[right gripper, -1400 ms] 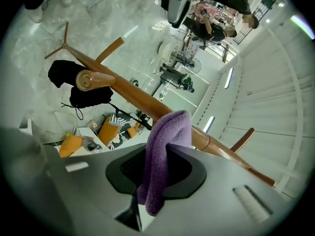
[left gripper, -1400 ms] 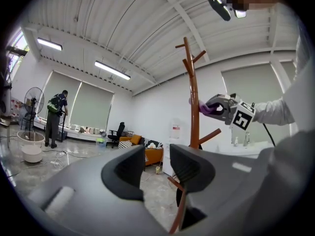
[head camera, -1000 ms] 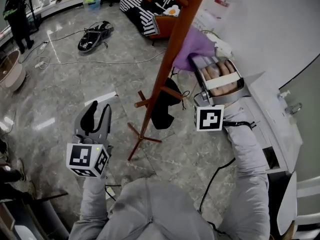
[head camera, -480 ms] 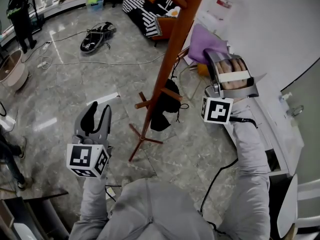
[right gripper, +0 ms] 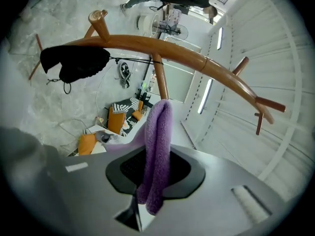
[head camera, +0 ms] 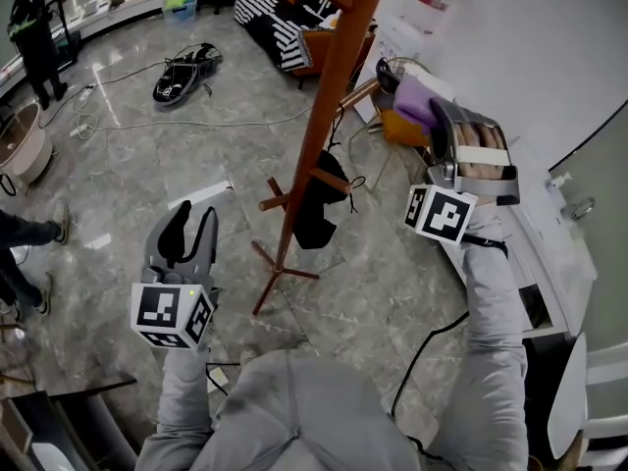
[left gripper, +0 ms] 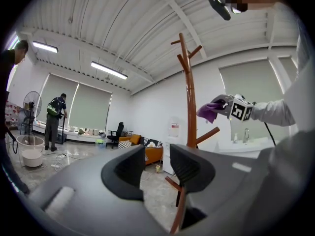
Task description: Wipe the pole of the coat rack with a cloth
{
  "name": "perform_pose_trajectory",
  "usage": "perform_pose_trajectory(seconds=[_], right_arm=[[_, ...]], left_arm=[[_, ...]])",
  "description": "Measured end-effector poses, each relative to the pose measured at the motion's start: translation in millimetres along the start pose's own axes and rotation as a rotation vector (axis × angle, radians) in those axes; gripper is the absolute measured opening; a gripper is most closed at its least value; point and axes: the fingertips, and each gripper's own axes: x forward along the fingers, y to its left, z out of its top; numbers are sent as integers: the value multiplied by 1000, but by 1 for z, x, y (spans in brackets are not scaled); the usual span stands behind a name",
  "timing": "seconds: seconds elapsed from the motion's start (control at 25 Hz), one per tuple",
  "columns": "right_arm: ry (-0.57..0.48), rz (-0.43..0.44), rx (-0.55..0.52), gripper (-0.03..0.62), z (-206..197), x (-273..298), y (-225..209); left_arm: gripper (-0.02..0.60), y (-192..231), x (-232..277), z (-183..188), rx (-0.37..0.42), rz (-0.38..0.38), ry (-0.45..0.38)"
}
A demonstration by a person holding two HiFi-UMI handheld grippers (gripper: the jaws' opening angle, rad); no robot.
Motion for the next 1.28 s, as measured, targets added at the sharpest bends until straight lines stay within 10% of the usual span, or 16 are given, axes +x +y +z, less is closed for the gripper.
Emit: perform_pose_trajectory(seconds=[0.44,1.28], right_arm=[[-116,54,105,58,39,-73,-2],[-326,366,-348,58,164,-72,41]], left_arm=[[163,-15,6,-4,3,-60,14],[163,28,-19,-18,-40,7,8]])
